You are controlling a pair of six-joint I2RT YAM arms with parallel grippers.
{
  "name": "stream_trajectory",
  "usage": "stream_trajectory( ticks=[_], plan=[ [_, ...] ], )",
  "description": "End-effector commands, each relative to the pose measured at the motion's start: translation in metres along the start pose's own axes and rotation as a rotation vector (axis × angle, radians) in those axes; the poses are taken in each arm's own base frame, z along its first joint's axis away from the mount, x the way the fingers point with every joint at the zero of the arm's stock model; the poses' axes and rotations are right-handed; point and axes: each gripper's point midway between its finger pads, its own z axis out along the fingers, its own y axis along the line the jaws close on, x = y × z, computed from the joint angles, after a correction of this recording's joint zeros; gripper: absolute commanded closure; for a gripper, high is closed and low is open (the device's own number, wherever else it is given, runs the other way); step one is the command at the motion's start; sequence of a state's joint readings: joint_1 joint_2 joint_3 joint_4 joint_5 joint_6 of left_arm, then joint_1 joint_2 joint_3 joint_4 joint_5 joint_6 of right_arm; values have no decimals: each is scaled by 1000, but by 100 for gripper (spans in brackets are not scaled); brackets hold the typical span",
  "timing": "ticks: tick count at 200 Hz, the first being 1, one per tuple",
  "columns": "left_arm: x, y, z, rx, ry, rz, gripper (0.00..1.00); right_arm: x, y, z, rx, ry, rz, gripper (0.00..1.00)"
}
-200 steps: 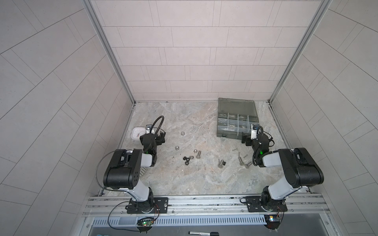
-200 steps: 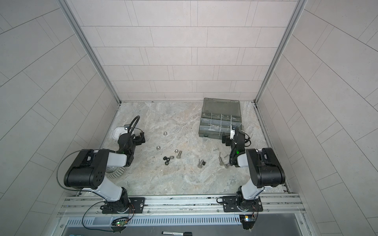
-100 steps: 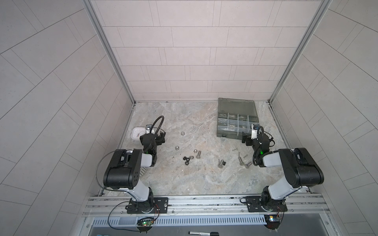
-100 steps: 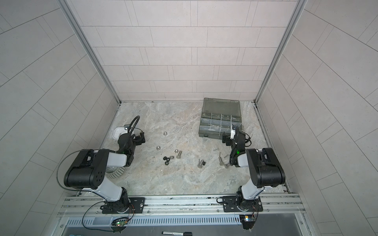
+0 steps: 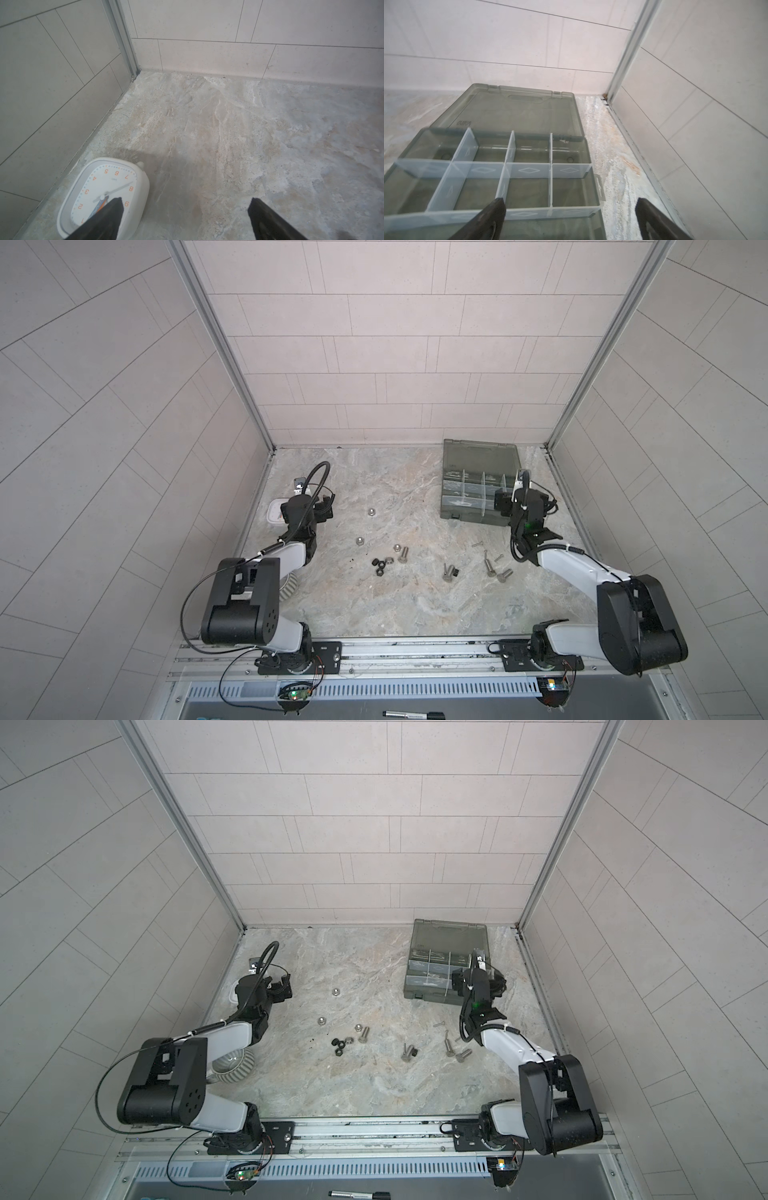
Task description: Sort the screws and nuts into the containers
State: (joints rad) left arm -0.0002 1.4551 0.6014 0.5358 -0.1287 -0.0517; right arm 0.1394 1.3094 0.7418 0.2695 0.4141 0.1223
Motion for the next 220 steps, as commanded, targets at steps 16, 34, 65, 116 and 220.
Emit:
stream_trajectory(
  ticks=[16,34,65,116,220],
  plan=[
    [-39,-18,-9,88,102,-9,0,-18,-8,-24,126,208,-29,1],
    [-61,-44,-18,199,153,-34,0,-15,-10,-33,134,306,63,1],
    [-81,-103,-45,355,239,2,0,19,12,-40,-112,496,186,2],
    [-77,-233,-80,593,362,83,0,28,19,-56,-179,561,180,3],
    [-1,-378,-53,700,574,231,0,23,-9,-108,-172,553,209,1]
  ],
)
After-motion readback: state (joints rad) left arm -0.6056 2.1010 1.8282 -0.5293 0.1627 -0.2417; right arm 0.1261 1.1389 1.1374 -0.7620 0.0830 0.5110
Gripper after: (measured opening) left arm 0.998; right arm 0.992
